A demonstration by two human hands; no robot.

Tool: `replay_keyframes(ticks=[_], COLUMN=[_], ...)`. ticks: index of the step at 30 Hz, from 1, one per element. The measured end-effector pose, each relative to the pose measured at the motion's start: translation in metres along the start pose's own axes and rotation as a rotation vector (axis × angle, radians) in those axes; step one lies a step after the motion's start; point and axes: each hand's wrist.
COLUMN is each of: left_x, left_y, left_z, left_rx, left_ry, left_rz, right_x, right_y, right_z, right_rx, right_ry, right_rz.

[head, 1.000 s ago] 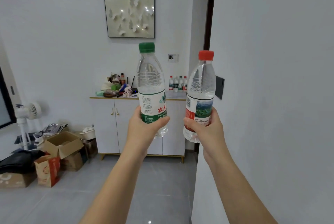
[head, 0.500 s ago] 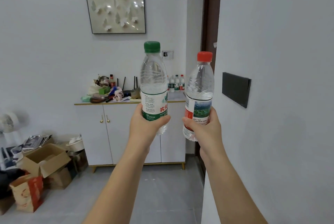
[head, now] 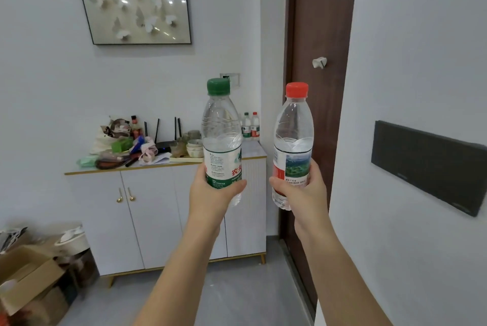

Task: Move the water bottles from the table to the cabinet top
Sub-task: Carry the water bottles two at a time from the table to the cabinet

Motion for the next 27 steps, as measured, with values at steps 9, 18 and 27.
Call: replay_keyframes(ticks=[9, 18, 27], left_x=[0.05, 0.105, 0.152], left_y=[-0.108, -0.221, -0.314], left_z=[-0.006, -0.02, -0.024], left_rx=[-0.04, -0.102, -0.127], left_ry=[0.006, -0.016, -0.018], left_rz=[0.012, 0.012, 0.03], right_x=[-0.062, -0.115, -0.151], right_y=[-0.099, -0.229, -0.315], right_z=[-0.043, -0.092, -0.128], right_rx=[0.025, 0.045, 0.034], right_ry=[0.037, 0.018, -0.016], right_rz=[-0.055, -0.025, -0.061])
Point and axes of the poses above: each hand's wrist, its own y-axis away from the middle knuckle, its own z-axis out of the back of the hand, x = y × z, and after that the axes turned 11 degrees about y, right-handed
